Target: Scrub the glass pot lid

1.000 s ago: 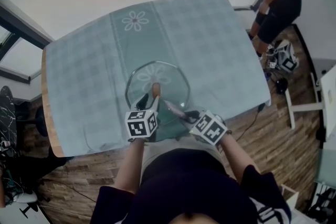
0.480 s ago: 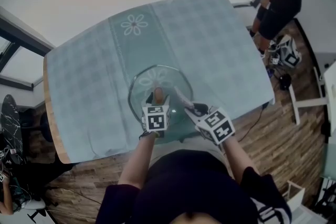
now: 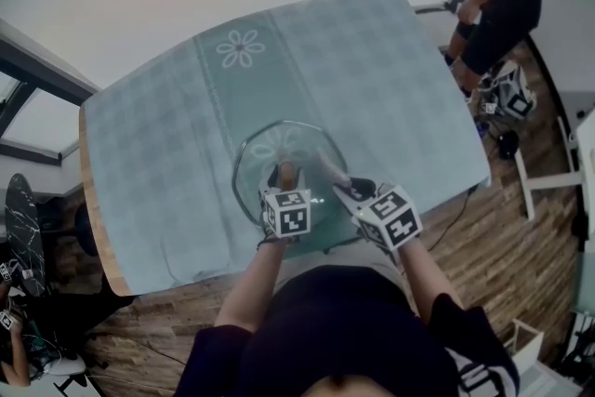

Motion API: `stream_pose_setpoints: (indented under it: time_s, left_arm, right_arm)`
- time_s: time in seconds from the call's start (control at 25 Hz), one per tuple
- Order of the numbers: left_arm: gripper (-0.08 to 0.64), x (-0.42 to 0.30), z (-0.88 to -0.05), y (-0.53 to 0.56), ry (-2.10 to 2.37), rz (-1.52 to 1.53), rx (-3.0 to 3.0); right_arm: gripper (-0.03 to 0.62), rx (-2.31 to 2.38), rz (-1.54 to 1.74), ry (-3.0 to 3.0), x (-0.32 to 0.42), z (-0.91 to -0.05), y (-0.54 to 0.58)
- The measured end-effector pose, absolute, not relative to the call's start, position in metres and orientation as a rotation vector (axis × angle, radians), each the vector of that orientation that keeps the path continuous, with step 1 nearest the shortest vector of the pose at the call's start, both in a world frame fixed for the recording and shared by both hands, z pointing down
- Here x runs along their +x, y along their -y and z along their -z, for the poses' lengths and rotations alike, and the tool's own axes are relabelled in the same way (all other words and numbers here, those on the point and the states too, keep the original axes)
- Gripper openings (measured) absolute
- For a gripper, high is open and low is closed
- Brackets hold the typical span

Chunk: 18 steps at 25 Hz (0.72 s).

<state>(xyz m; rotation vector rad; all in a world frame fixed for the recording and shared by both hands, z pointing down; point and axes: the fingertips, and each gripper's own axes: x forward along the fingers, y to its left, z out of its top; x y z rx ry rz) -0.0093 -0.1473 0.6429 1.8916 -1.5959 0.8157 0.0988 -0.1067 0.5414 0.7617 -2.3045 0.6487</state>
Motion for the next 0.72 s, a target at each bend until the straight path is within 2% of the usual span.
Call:
stream_pose_setpoints:
  time_s: [0.04,0.72]
  left_arm:
    - [0.21,-0.009,-0.643,0.148,1.595,-0.816,1.892]
    - [0.172,-0.018,-0.637,0.14,1.566,-0.733,1.815]
  right_arm:
    - [0.081,0.76,-0.649,2.304,0.098,-0.542,0.108]
    - [0.081,0.859,-0.573,2.276,0.12,-0.541,0.126]
